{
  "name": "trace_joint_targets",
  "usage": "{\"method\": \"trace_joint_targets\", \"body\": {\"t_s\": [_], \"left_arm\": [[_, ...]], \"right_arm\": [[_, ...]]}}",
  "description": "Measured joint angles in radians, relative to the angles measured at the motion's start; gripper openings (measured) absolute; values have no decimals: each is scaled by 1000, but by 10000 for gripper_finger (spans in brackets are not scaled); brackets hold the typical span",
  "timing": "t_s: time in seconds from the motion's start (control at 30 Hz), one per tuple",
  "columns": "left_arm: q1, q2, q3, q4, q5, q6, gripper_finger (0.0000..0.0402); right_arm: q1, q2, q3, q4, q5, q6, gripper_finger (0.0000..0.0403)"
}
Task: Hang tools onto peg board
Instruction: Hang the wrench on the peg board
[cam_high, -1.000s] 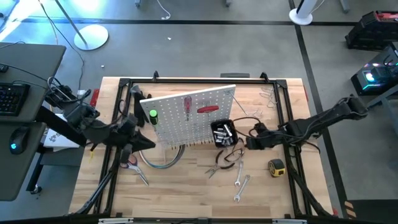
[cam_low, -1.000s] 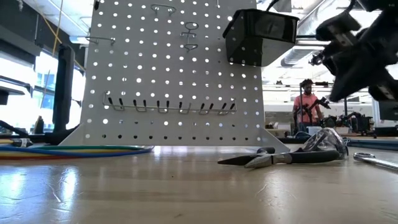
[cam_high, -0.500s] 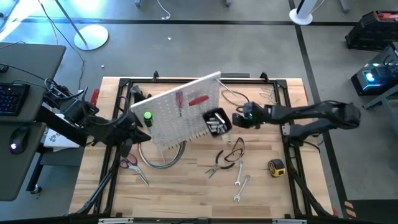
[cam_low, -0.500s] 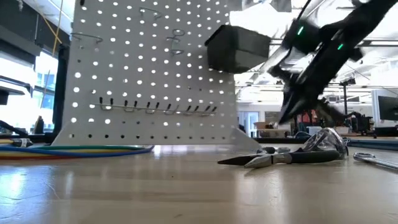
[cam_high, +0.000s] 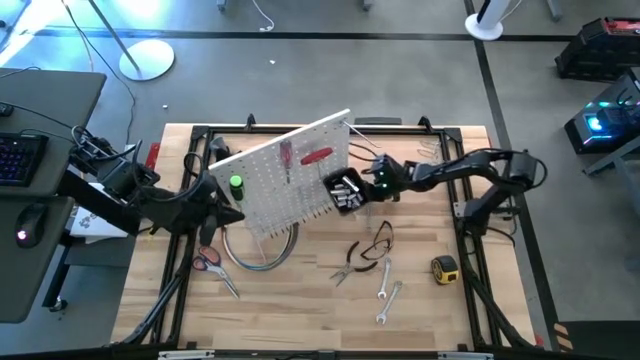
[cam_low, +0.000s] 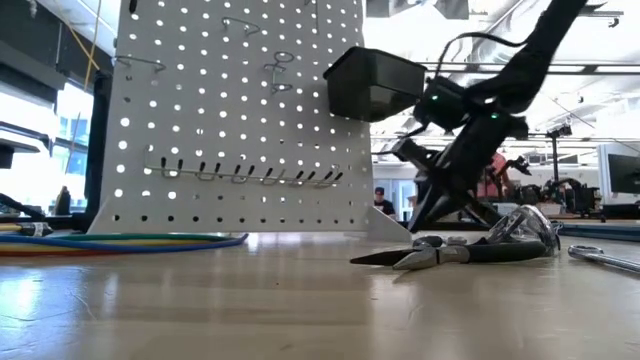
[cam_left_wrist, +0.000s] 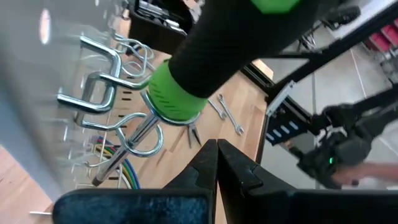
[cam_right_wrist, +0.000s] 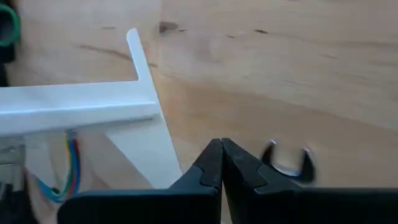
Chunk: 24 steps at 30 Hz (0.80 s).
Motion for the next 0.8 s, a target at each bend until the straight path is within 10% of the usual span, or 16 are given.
{"method": "trace_joint_targets", "body": {"t_s": [0.4,0.8], "left_arm": [[0,0,0,-1,-25,-29,0],[0,2,0,-1,-54,-11,0]], "right_arm": [[91,-70,-4,-366,6,-168,0],[395,-372,-222,-445,64,183,0]]}}
